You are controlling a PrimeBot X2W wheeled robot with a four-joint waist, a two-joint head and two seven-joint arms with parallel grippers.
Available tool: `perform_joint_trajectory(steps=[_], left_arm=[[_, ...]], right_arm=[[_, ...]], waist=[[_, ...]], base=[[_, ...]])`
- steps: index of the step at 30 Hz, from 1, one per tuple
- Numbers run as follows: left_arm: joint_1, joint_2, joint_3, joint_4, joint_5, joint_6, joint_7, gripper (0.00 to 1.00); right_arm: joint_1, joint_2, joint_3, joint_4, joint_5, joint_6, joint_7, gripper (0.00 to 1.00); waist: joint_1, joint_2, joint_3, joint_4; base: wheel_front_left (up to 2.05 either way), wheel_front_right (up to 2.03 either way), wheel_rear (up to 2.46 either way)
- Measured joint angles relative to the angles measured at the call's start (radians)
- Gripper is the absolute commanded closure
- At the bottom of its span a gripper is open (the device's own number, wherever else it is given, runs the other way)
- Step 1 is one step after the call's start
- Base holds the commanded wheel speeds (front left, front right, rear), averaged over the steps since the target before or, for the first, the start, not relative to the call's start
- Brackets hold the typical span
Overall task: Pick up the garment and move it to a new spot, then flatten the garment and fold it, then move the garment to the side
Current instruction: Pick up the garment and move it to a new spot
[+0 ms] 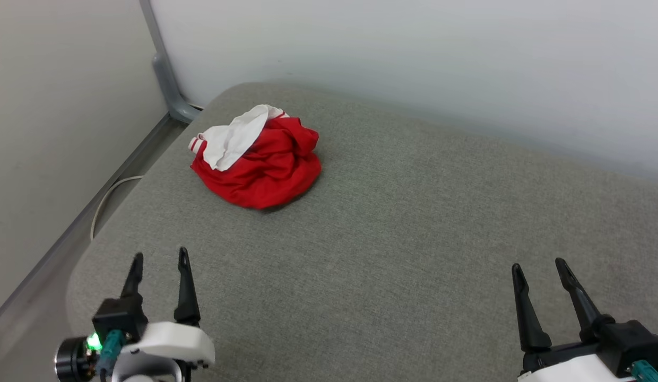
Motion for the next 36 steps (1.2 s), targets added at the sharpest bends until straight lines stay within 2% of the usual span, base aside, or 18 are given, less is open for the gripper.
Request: perform_joint_trajectory(steps=[4, 11, 18, 22, 25, 29, 36], left_arm=[[-0.098, 0.016, 0.043, 0.001, -0.007, -0.030, 0.000, 0.00], [-0.327, 0.092, 0.103, 0.061, -0.012, -0.096, 0.000, 0.00], [-0.559, 0.178, 0.132, 0.169, -0.038, -0.138, 0.000, 0.00], [-0.675, 0.246, 0.130, 0.246, -0.057, -0.161, 0.011, 0.00], [-0.747, 0.289, 0.118, 0.294, -0.084, -0.172, 0.060, 0.00], [-0.821, 0.330, 0.064, 0.356, -0.139, -0.182, 0.178, 0.00], [-0.899, 0.399, -0.148, 0.430, -0.297, -0.185, 0.437, 0.00]], right_arm=[[-0.018, 0.000, 0.000, -0.015, -0.024, 0.000, 0.000, 0.00], [-0.063, 0.000, -0.006, -0.055, -0.076, 0.000, 0.000, 0.00], [-0.122, 0.000, -0.003, -0.098, -0.118, 0.000, 0.000, 0.00], [-0.142, 0.000, -0.008, -0.119, -0.129, 0.000, 0.000, 0.00], [-0.151, -0.002, -0.011, -0.133, -0.131, 0.000, 0.000, 0.00], [-0.160, -0.007, -0.018, -0.146, -0.133, 0.000, 0.000, 0.00], [-0.181, -0.023, -0.021, -0.161, -0.133, 0.000, 0.000, 0.00]], waist=[[0.0000, 0.0000, 0.034, -0.020], [0.0001, 0.0000, 0.122, -0.062], [0.0002, 0.0000, 0.224, -0.100], [0.0002, -0.0001, 0.274, -0.124], [0.0002, 0.0000, 0.305, -0.140], [0.0002, 0.0000, 0.341, -0.157], [0.0001, 0.0000, 0.393, -0.182]], base=[[0.00, 0.00, 0.00], [0.00, 0.00, 0.00], [0.00, 0.00, 0.00], [0.00, 0.00, 0.00], [0.00, 0.00, 0.00], [0.00, 0.00, 0.00], [0.00, 0.00, 0.00]])
